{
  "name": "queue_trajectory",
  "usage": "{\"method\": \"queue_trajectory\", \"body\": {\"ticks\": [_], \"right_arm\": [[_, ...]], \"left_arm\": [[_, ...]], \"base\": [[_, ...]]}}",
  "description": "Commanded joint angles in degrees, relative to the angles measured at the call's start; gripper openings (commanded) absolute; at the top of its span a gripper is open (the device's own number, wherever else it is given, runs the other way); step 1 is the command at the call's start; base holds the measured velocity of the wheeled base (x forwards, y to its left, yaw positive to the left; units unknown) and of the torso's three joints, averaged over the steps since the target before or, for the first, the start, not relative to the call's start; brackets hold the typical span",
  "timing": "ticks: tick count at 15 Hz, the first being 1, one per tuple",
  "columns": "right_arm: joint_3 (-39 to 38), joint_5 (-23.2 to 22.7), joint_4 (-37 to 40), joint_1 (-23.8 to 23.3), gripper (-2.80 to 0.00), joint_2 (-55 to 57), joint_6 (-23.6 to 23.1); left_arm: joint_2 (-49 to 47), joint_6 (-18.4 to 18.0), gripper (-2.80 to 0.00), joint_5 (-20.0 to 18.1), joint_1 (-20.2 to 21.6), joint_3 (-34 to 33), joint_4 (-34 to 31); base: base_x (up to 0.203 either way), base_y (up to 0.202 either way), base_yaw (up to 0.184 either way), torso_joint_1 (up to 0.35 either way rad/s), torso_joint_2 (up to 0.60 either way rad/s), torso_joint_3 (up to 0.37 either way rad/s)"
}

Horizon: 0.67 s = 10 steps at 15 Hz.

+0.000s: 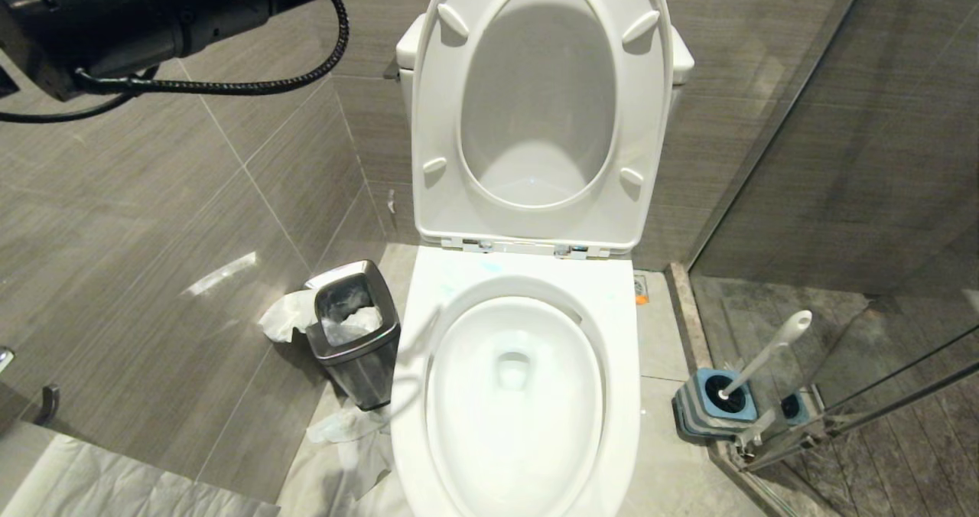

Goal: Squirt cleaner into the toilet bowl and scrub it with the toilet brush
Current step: Pour in the cleaning agent

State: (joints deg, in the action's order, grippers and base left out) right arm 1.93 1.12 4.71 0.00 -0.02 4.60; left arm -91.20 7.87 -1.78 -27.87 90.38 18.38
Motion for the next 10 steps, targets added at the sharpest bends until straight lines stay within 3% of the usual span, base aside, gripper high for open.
{"method": "queue_trajectory", "body": {"ticks": [1, 7, 10], "right_arm": [[0.0, 0.0, 0.0, 0.0, -2.80, 0.0, 0.0], [0.0, 0.0, 0.0, 0.0, -2.80, 0.0, 0.0], [0.0, 0.0, 0.0, 0.0, -2.80, 0.0, 0.0]], "left_arm": [[2.2, -0.3, -2.80, 0.1, -0.1, 0.0, -0.2], [8.8, -2.7, -2.80, 0.1, 0.8, -1.8, -6.6], [13.7, -2.9, -2.80, 0.1, 1.4, -8.3, -7.9]], "base": [[0.000, 0.000, 0.000, 0.000, 0.00, 0.000], [0.000, 0.000, 0.000, 0.000, 0.00, 0.000], [0.000, 0.000, 0.000, 0.000, 0.00, 0.000]]}}
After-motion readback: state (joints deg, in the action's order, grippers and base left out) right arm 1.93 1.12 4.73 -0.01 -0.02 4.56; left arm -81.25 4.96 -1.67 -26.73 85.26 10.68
